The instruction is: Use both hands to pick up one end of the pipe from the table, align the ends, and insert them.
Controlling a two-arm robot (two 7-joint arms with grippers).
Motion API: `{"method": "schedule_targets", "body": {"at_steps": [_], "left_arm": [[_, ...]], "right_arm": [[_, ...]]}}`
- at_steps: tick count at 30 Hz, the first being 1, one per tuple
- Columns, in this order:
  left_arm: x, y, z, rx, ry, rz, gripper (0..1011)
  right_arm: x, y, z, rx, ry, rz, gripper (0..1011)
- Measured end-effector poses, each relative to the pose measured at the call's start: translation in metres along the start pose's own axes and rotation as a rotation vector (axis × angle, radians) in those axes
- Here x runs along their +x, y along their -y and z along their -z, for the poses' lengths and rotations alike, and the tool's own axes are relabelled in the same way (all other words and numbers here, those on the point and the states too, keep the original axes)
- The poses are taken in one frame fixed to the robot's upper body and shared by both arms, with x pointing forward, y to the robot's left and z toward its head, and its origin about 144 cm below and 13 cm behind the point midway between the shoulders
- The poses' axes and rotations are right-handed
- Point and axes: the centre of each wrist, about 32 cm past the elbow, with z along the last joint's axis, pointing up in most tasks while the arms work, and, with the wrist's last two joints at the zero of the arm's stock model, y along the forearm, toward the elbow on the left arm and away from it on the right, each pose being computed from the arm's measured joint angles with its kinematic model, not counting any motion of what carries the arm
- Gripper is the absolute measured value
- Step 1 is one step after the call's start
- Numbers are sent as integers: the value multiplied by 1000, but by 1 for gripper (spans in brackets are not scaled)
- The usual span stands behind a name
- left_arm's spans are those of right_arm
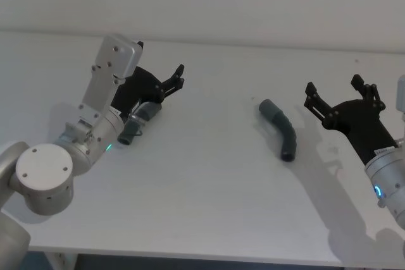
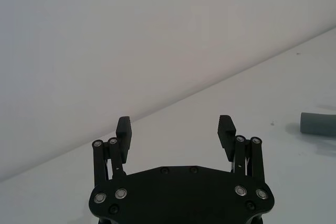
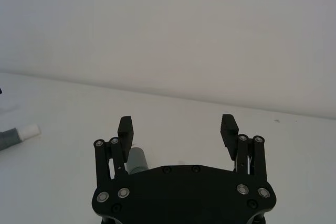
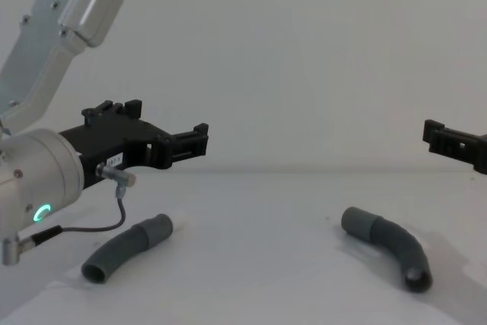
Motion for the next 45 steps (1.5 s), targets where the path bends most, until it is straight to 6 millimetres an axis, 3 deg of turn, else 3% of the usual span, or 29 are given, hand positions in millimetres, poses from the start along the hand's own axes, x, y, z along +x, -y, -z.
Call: {"method": "schedule_targets", "body": {"at_steps": [32, 45], "left_arm": [[0, 0, 0, 2, -1, -1, 1001], [9, -8, -10, 94, -40, 22, 1001]], "right_arm": [[0, 0, 0, 0, 0, 0, 1010], [0, 0, 0, 0, 0, 0, 1010]]}}
